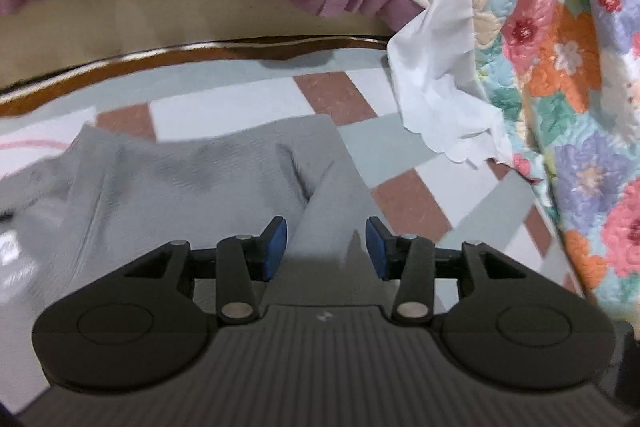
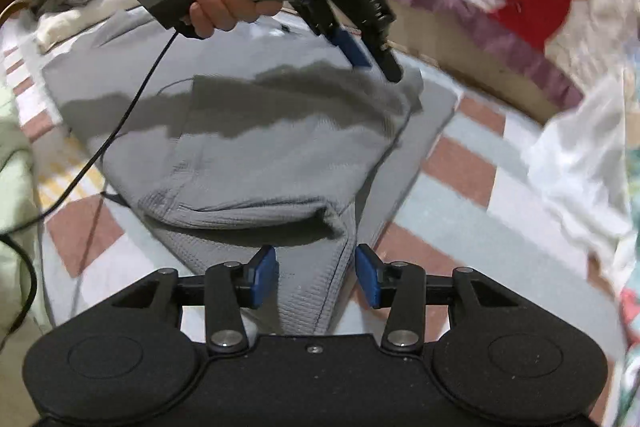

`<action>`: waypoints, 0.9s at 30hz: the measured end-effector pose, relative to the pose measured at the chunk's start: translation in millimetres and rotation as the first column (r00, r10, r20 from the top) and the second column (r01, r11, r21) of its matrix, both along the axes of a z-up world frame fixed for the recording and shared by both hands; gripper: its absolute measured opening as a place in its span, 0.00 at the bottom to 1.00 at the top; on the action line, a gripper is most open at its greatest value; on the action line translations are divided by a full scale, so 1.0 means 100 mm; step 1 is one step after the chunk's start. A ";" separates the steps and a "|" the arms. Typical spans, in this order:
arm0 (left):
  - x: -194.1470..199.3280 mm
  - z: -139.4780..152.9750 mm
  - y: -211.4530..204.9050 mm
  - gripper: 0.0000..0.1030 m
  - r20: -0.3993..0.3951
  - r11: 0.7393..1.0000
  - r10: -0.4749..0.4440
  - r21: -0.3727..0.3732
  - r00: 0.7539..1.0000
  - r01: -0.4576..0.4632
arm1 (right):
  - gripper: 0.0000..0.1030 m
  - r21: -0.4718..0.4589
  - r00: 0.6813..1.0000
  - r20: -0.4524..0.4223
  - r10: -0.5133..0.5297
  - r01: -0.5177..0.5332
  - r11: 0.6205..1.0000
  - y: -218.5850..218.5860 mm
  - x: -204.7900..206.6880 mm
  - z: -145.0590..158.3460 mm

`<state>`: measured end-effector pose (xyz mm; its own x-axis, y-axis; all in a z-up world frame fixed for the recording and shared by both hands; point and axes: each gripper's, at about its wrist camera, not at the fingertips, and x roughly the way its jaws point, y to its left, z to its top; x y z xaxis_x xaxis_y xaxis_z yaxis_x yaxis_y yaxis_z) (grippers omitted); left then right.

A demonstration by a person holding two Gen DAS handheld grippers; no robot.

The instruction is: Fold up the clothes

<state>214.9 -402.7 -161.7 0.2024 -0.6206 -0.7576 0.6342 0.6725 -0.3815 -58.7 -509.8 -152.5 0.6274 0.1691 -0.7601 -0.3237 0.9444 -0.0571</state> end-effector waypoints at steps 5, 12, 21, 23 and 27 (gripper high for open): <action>0.07 -0.18 -0.22 0.21 -0.049 1.000 -0.011 0.019 0.999 0.012 | 0.39 0.146 0.989 -0.037 -0.143 0.146 0.978 -0.21 0.16 -0.08; 0.13 -0.13 -0.19 0.03 -0.009 0.997 0.014 -0.069 1.000 -0.014 | 0.09 0.334 0.954 -0.117 -0.277 0.300 0.893 -0.40 0.19 -0.13; 0.32 -0.25 -0.01 0.04 -0.136 0.966 0.075 -0.238 0.988 -0.106 | 0.04 0.379 0.929 -0.208 -0.306 0.365 0.850 -0.58 0.16 -0.15; 0.30 -0.29 -0.05 0.05 -0.113 0.975 0.080 -0.200 0.990 -0.101 | 0.04 0.355 0.934 -0.200 -0.298 0.352 0.866 -0.54 0.15 -0.14; 0.16 -0.13 -0.10 0.24 0.054 0.989 0.087 -0.127 0.995 -0.080 | 0.05 0.333 0.940 -0.196 -0.279 0.331 0.883 -0.53 0.15 -0.13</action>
<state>231.2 -412.2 -175.1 0.2999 -0.6884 -0.6604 0.6019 0.6737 -0.4289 -43.7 -563.2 -165.2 0.5850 0.2620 -0.7675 0.0036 0.9455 0.3255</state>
